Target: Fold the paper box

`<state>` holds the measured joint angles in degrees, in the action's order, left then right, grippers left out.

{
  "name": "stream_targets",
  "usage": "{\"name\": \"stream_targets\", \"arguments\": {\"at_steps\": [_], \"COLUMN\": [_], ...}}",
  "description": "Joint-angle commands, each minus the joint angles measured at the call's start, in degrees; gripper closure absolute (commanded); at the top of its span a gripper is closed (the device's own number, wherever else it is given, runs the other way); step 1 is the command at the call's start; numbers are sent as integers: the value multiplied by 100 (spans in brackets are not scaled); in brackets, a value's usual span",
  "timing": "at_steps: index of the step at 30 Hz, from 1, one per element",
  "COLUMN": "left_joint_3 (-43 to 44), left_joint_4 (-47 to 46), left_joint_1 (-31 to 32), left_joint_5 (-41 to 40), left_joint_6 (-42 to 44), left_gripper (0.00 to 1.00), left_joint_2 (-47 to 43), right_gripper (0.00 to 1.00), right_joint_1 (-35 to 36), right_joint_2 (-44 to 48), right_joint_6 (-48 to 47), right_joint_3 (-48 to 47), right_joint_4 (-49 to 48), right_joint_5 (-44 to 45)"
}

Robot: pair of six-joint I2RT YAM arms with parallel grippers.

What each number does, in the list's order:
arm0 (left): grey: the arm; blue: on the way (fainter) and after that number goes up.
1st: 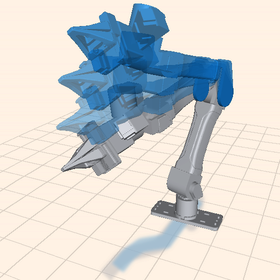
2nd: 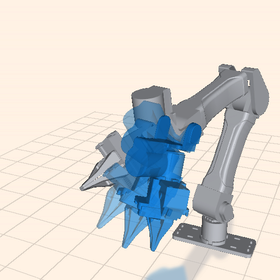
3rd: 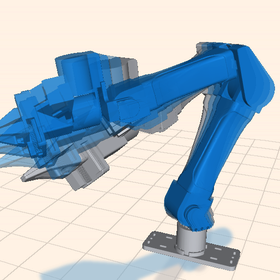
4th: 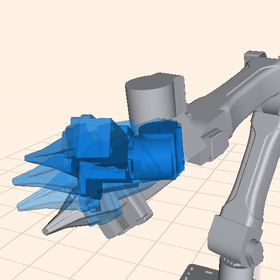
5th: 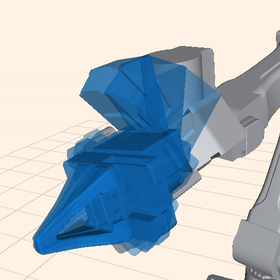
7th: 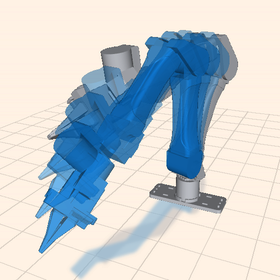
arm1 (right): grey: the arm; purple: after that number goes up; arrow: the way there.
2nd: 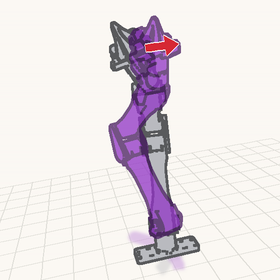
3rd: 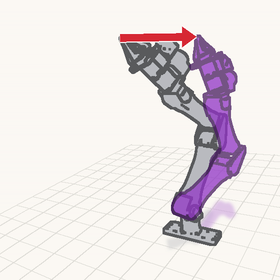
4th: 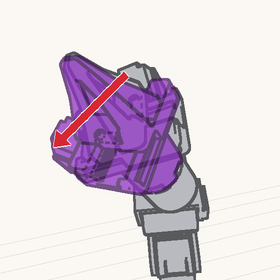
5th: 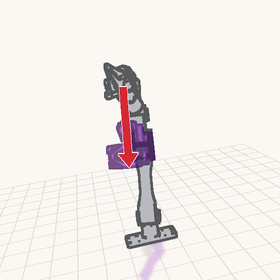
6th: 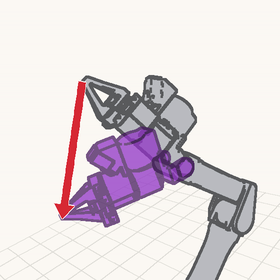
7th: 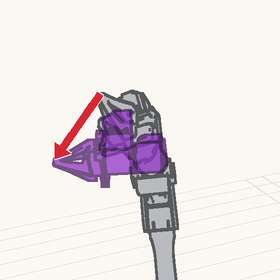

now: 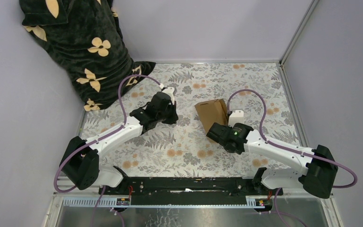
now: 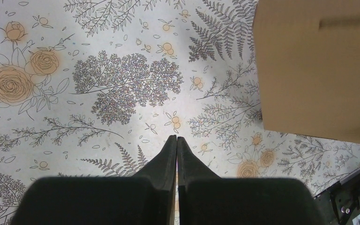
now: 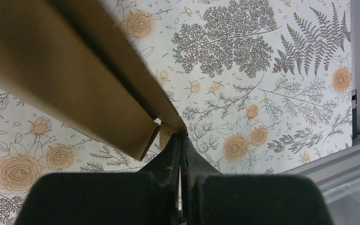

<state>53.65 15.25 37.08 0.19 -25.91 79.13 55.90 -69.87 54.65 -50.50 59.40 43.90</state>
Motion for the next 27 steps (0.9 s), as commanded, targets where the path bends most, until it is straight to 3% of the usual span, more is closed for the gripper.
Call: {"name": "stream_targets", "arguments": {"at_steps": [1,9,15,24,27], "left_joint_3": [-19,-21,-8,-101,-136], "left_joint_4": [-41,-33,-28,-343,-560], "left_joint_1": [-17,-18,-17,-11,12], "left_joint_5": [-46,-45,-45,276,383], "left_joint_6": [106,106,55,-123,-242], "left_gripper": [97,97,97,97,97], "left_joint_2": [73,58,15,199,291], "right_gripper": [100,100,100,100,95], "right_joint_1": [18,17,18,-82,-88], "right_joint_2": [69,98,-661,-1875,-2056], "right_joint_6": [-28,-497,-1007,-1558,-1441], "right_joint_3": [-75,-398,-1731,-2934,-2999], "right_joint_4": [162,-365,-21,-265,-213], "right_joint_5": [-82,12,287,143,26]}}
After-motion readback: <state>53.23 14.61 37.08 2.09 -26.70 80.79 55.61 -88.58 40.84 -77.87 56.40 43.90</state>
